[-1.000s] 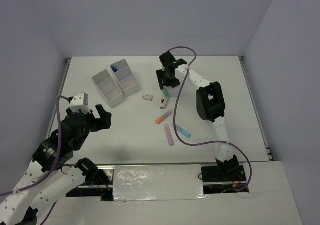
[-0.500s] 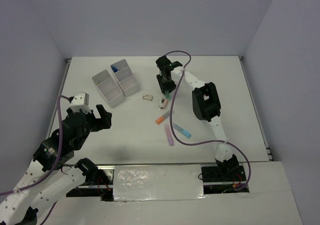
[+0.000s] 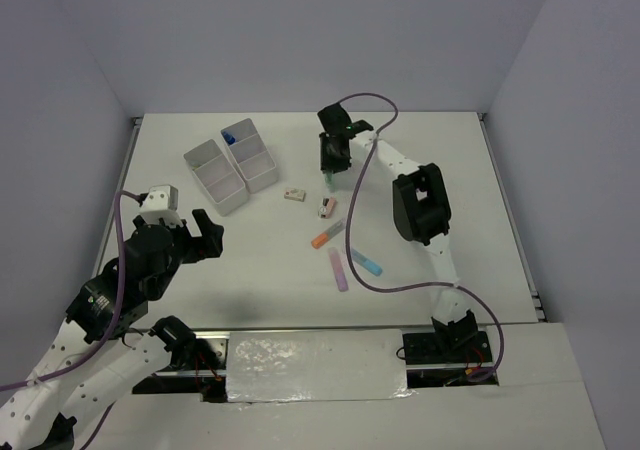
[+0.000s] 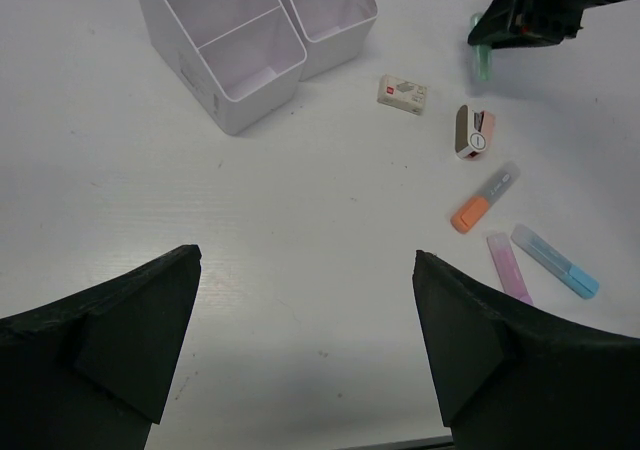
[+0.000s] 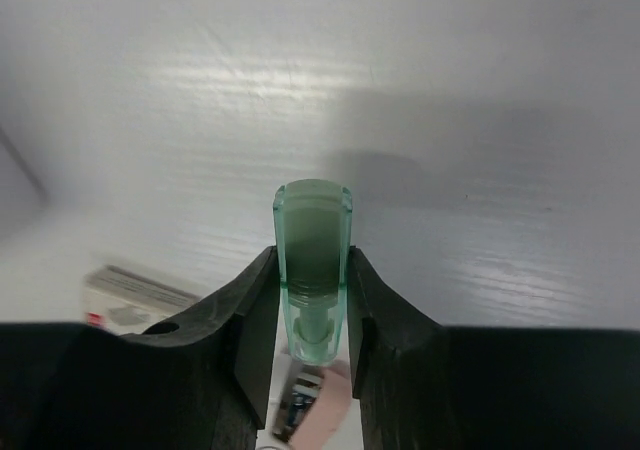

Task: Sort the stationery into containers
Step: Pick up the stationery from the center of the board, then place the stationery in the storage box.

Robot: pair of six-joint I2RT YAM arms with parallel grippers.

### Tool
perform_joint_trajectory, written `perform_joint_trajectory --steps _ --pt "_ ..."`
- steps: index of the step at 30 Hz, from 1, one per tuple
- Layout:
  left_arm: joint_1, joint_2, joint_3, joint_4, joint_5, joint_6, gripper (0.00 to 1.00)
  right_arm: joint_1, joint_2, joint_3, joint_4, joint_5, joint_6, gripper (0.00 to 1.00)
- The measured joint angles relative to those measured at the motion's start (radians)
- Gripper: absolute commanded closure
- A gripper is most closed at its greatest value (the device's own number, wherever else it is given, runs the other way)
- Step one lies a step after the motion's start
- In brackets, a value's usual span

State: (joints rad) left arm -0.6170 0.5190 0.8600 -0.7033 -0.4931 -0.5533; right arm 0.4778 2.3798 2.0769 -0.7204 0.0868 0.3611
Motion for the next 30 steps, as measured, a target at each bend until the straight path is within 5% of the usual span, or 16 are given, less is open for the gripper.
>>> perform_joint_trajectory --steps 3,9,16,30 --pt "0.000 -0.003 0.000 0.000 0.000 0.000 0.01 -0.006 -0.105 -0.095 0.124 0.000 0.116 0.88" --pt "0.000 -0.014 0.000 -0.001 -0.007 -0.001 0.01 0.020 -0.374 -0.427 0.631 -0.077 0.426 0.86" --pt "0.000 -0.038 0.000 -0.010 -0.028 -0.005 0.01 0.174 -0.313 -0.469 1.051 -0.058 0.679 0.85" --pt "0.000 -0.072 0.000 -0.010 -0.028 -0.024 0.01 0.239 -0.089 -0.315 1.221 0.033 0.663 0.76"
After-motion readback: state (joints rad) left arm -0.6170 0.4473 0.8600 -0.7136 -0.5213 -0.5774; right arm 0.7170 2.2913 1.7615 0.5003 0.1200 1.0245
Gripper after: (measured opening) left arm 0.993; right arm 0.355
